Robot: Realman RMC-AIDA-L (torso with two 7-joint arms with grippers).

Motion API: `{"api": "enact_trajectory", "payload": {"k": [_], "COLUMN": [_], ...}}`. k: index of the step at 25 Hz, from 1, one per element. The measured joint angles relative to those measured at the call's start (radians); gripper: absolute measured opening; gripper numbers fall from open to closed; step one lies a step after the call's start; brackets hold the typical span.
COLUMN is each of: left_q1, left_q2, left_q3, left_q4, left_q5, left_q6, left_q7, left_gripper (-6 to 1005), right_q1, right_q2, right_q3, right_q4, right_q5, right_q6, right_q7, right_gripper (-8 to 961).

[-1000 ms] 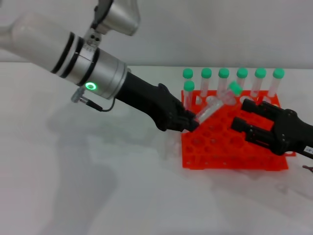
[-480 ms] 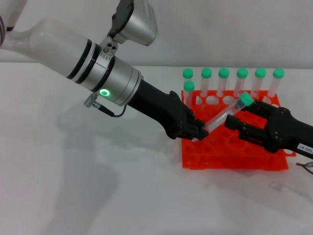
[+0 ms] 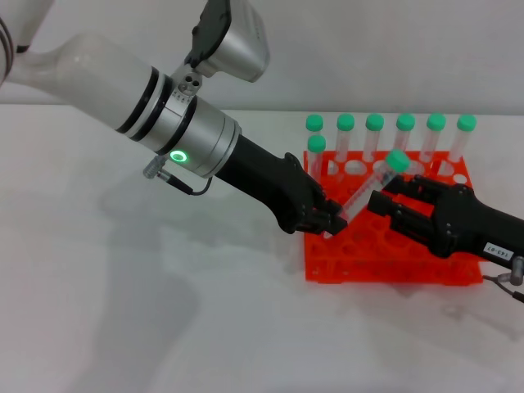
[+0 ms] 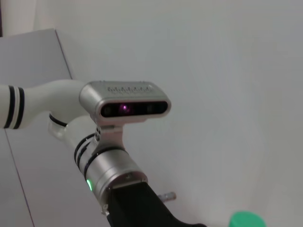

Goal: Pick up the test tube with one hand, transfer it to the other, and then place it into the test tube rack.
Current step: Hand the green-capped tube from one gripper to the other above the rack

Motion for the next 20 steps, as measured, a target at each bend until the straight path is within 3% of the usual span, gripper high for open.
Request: {"api": "enact_trajectory", "payload": {"k": [10, 20], "left_q1": [-0.011, -0.022], "left_q2": [-0.001, -0.003], "left_q3": [0.0, -0.001], "left_q4": [0.029, 0.052], "left_q5": [0.019, 0.032], "left_q6": [-0.022, -0.035], "left_q7": [0.001, -0.009], "left_gripper": [185, 185], "right_q1": [0.002, 0.003], "right_q2": [0.005, 0.006], "right_q3": [-0.006, -0.005], "right_q4": [0.0, -0.001], "right_q5": [-0.001, -0.001], "right_q6": [0.03, 0.051], "right_q7": [0.0, -0.006], "right_gripper": [364, 355]}}
